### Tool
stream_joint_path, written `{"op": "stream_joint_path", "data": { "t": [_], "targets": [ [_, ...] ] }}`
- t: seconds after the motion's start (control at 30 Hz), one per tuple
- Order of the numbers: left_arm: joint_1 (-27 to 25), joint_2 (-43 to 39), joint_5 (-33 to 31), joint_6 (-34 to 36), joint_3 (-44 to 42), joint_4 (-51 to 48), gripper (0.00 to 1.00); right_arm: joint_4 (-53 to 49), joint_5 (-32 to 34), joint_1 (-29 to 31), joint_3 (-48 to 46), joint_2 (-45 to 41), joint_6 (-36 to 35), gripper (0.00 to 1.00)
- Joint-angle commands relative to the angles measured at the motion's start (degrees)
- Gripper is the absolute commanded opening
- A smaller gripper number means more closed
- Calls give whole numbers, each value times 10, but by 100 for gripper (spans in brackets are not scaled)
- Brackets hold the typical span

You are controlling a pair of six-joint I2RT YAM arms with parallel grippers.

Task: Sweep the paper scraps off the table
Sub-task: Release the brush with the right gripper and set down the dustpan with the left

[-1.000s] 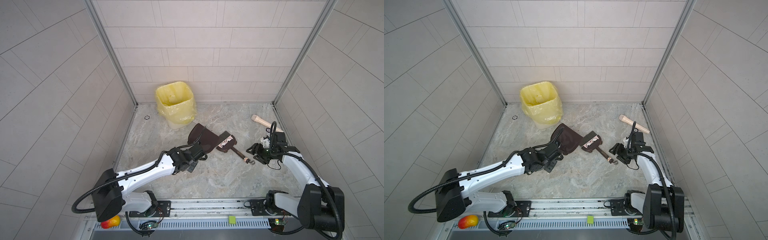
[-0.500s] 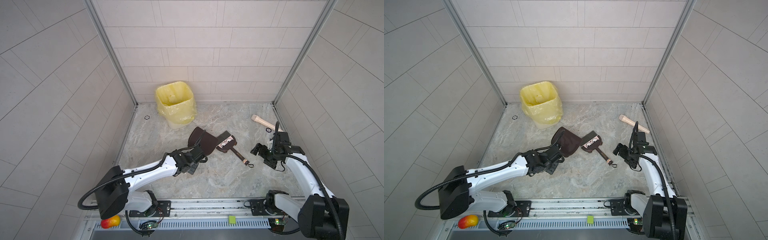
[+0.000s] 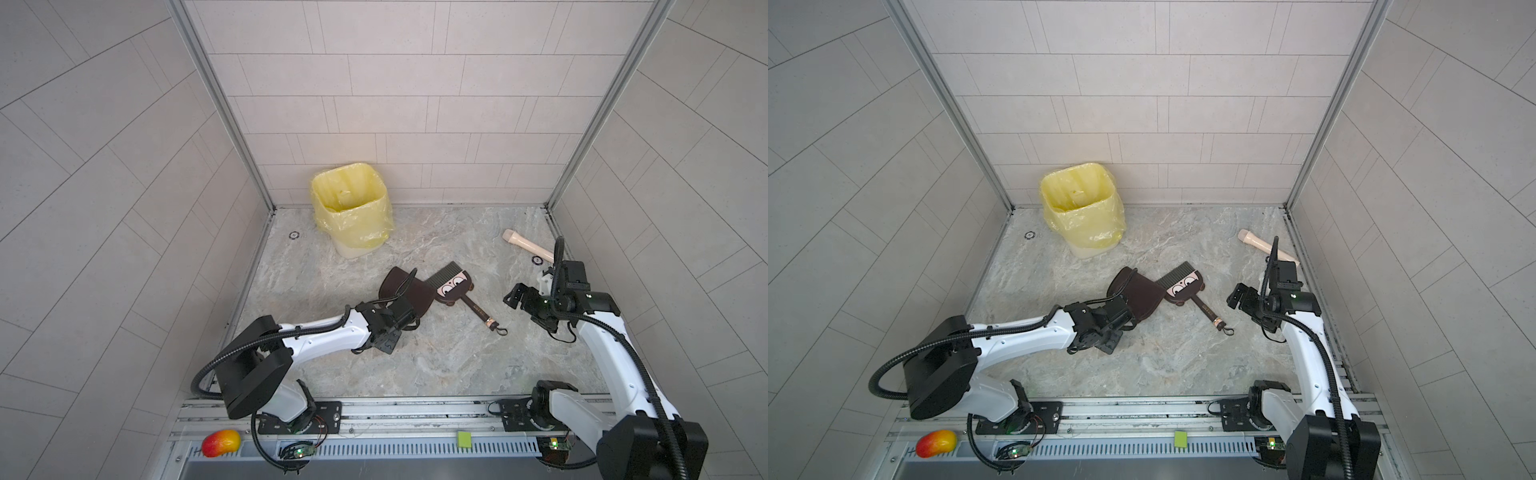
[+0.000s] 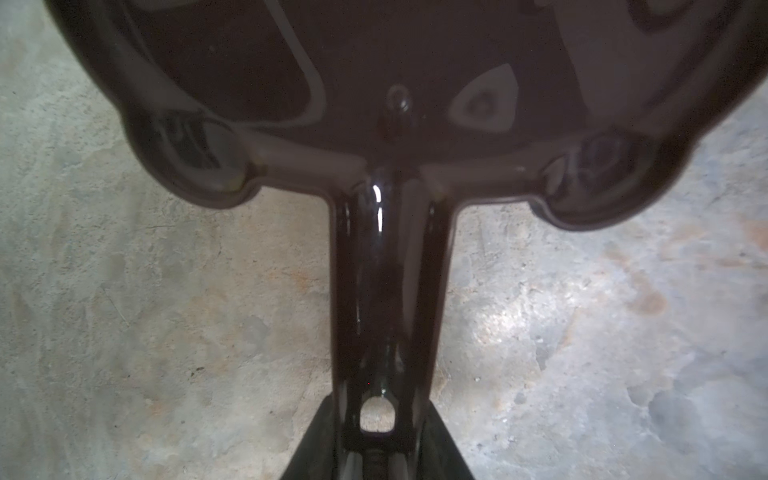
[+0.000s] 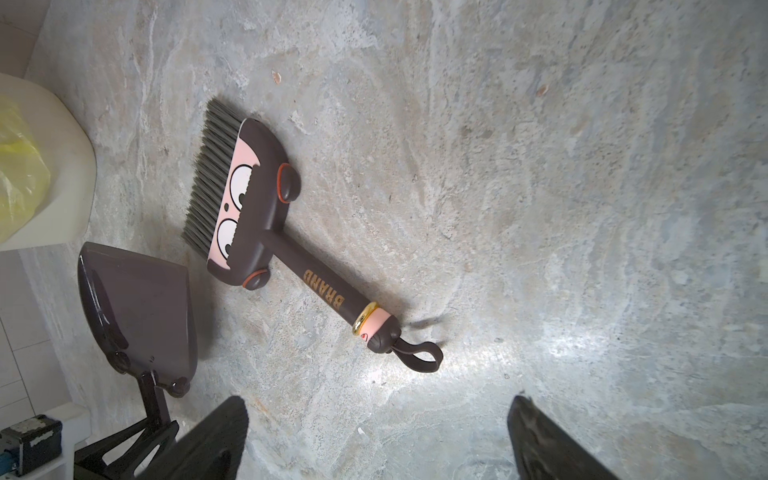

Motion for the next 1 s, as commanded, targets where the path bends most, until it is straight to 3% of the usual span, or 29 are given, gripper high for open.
{"op": "stream_joint_path", "data": {
  "t": [0.0, 0.33, 0.4, 0.53, 0.7, 0.97],
  "targets": [
    [-2, -3, -10, -36, -16, 5, 0, -12, 5, 4, 7, -12, -6, 99],
    [-1, 10, -13, -58, -32, 22, 2, -17, 3, 7, 13, -9, -16, 99],
    [-1, 8, -15, -62, -33, 22, 10, -20, 6, 7, 16, -8, -21, 99],
    [-2, -9, -26, -69, -33, 17, 40, -20, 9, 7, 18, -4, -27, 99],
    [-2, -38, -44, -70, -30, 0, 64, -14, 13, 10, 20, 1, -34, 99],
    [8, -111, -146, -34, 1, -42, 86, 26, 78, 59, 51, 24, -69, 99]
  ]
}}
